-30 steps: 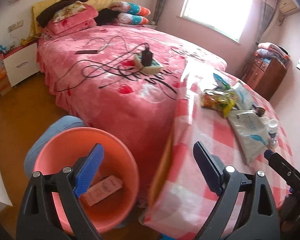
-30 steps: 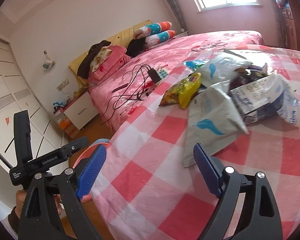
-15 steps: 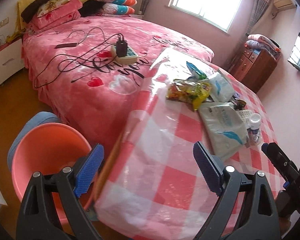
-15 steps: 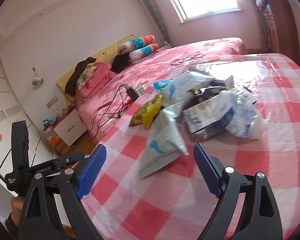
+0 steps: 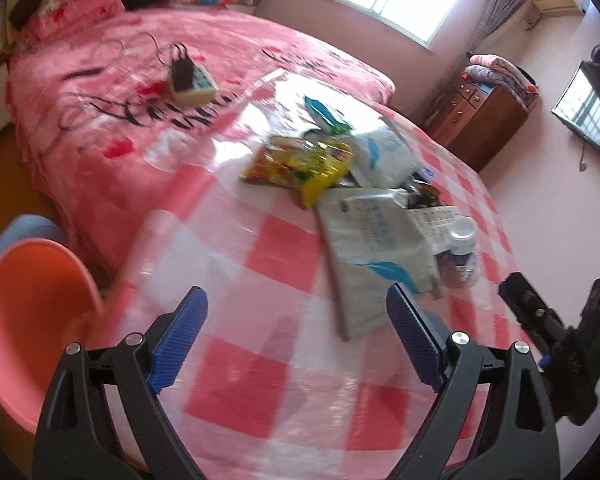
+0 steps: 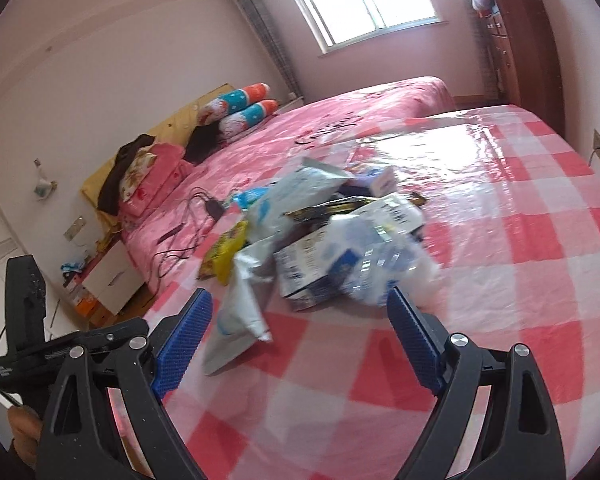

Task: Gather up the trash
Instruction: 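Move both open grippers back to the trash pile on the bed, then grasp the white plastic bag with the right gripper while the left grasps the grey wipes packet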

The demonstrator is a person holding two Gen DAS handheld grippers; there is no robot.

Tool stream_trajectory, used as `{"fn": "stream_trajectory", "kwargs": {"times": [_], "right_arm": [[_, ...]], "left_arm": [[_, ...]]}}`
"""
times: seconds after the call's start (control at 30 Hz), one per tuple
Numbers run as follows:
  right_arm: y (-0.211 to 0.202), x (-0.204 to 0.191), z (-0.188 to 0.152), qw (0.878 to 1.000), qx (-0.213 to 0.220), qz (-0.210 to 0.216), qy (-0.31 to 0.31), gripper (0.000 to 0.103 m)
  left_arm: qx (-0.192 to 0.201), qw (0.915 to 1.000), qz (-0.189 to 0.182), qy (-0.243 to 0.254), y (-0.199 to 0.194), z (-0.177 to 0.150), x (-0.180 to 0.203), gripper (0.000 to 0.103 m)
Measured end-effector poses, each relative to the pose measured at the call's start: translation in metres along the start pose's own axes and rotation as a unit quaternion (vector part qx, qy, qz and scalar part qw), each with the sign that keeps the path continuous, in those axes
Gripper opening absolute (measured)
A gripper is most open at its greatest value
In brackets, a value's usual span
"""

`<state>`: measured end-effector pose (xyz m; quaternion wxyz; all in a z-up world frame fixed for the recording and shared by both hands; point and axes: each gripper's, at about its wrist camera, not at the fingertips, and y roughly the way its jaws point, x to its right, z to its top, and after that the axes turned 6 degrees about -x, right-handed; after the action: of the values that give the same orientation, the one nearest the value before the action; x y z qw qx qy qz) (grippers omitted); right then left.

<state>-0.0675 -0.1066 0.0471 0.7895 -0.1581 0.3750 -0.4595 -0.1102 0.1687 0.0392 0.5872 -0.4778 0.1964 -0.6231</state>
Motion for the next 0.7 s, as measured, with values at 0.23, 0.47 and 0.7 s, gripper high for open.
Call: {"fn": "stream_trajectory", "kwargs": {"times": [0.23, 0.47, 0.7], "right_arm": [[0.013, 0.024, 0.014, 0.998, -0.024, -0.052, -0.026, 0.088], [0.034, 0.040, 0.026, 0.995, -0.064, -0.052, -0.049, 0.088], [0.046, 0.049, 0.028, 0.995, -0.081, -0.040, -0.046, 0.088]], "left_arm": [[-0.040, 0.9956, -0.068, -0.051, 0.026, 0.014, 0.013, 0.091], [-0.063, 0.9904, -0.092, -0.081, 0.051, 0.032, 0.026, 0.092], [-0.072, 0.9919, -0.078, -0.069, 0.066, 0.044, 0.040, 0.091]]}}
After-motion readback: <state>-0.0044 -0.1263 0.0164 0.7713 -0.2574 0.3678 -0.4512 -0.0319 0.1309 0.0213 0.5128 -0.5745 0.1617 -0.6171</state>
